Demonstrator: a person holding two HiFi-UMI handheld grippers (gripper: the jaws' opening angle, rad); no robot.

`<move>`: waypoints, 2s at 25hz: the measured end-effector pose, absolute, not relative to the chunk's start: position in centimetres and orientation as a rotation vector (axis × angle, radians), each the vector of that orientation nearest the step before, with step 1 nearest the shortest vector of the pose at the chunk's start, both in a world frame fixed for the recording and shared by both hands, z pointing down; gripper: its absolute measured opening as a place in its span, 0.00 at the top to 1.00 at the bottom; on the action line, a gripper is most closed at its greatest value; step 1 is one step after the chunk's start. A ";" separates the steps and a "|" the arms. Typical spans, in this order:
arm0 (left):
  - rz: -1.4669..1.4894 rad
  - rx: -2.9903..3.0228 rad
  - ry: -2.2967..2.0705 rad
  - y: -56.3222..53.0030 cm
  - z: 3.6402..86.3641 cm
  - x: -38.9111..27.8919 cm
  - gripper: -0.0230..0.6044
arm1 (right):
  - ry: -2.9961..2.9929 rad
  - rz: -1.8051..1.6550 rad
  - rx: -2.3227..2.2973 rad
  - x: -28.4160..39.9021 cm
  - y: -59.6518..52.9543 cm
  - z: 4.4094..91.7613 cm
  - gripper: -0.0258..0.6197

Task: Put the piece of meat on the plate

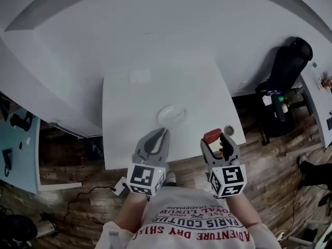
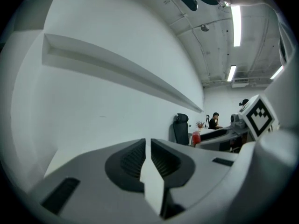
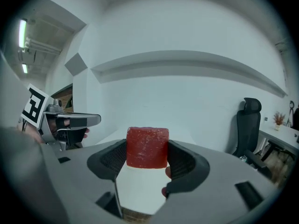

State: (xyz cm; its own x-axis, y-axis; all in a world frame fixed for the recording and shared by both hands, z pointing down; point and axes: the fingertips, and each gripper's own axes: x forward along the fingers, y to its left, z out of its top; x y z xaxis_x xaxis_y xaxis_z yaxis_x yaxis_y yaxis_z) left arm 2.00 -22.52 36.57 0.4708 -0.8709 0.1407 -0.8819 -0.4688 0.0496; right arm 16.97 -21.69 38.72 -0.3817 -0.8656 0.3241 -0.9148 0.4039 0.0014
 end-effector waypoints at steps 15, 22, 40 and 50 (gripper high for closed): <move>0.191 2.368 -1.745 -29.9 39.6 -1.4 0.91 | -2.473 0.333 1.226 12.2 -31.6 41.8 0.53; 0.237 2.186 -1.839 -31.2 42.8 -2.4 0.91 | -2.424 0.403 0.992 10.0 -35.2 46.0 0.53; 0.329 1.816 -1.859 -29.1 53.5 -5.3 0.93 | -2.144 0.460 0.648 4.9 -38.1 61.0 0.53; 0.332 1.803 -1.850 -29.3 55.3 -5.2 0.95 | -2.086 0.482 0.615 3.7 -39.1 63.8 0.53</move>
State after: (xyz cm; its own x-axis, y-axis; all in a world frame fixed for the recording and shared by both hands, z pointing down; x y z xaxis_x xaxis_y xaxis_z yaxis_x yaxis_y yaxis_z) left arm -5.15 -29.32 55.26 0.0315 -0.8492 0.5271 -0.9795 0.0788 0.1856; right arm 3.73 -39.12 63.82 -0.4878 -0.2453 0.8378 -0.5879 0.8017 -0.1075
